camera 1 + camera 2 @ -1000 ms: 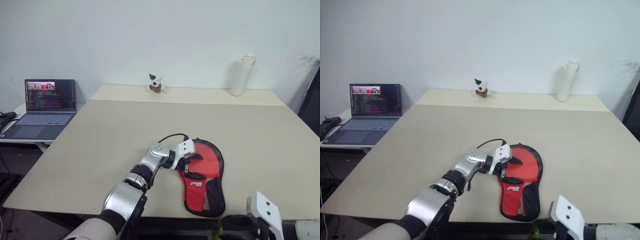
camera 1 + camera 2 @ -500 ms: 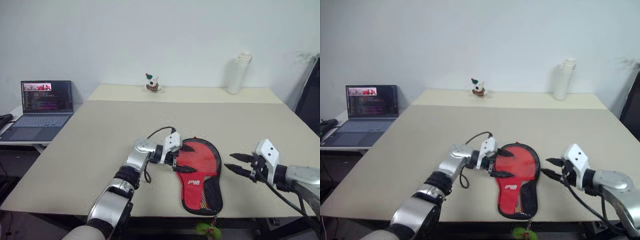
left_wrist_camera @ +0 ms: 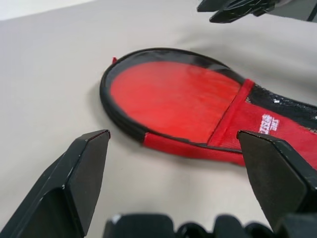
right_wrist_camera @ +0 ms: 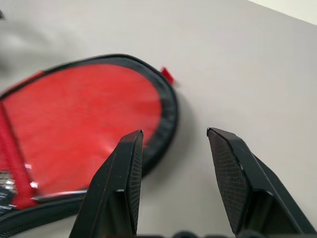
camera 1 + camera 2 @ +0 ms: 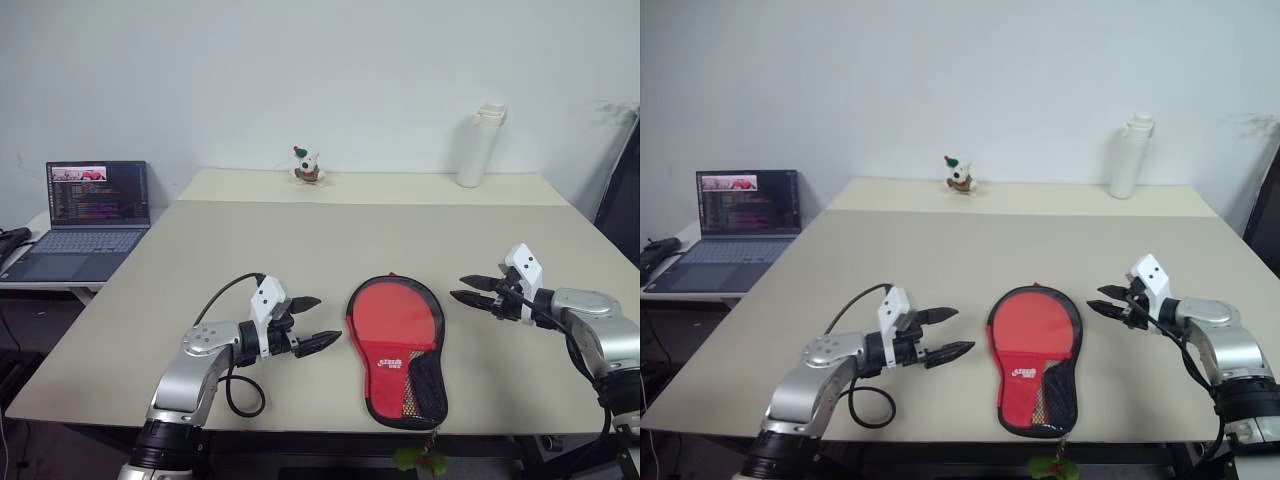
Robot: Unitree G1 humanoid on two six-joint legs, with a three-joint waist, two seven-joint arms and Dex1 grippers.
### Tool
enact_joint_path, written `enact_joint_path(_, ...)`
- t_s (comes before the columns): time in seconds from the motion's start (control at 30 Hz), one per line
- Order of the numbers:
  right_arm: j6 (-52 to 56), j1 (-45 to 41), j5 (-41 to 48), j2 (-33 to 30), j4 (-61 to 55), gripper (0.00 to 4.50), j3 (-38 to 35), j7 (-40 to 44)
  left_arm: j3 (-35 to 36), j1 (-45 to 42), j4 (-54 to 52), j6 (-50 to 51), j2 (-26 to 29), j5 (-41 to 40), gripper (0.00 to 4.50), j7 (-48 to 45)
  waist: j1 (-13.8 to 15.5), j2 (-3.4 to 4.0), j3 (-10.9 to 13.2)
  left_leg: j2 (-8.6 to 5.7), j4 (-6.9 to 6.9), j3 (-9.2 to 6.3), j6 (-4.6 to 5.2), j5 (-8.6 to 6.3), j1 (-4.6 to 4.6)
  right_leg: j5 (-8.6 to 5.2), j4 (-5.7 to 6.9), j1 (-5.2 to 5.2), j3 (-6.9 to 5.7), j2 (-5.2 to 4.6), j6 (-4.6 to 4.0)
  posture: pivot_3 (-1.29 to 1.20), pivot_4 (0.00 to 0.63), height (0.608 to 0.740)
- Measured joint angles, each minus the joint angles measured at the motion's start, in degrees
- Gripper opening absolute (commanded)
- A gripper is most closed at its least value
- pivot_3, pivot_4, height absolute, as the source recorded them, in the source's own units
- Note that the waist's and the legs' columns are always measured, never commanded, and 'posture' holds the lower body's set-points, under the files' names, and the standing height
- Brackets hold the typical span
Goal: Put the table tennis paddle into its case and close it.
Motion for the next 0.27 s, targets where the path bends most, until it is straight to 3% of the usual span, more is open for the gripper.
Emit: enact_joint_path(0.27,-0.8,1.4,-0.8,-1.0,-0.2,2.22,-2.5,-0.1,-1.1,-1.9,2.8,-1.8,0.0,-0.1,4.5,2.9,-0.2,0.01,0.0,0.01,-0.03,0.04,-0.02,0.01,0.02,0.01,0.0,0.0,0.02,0.01,-0.03,0.0,0.15,0.74)
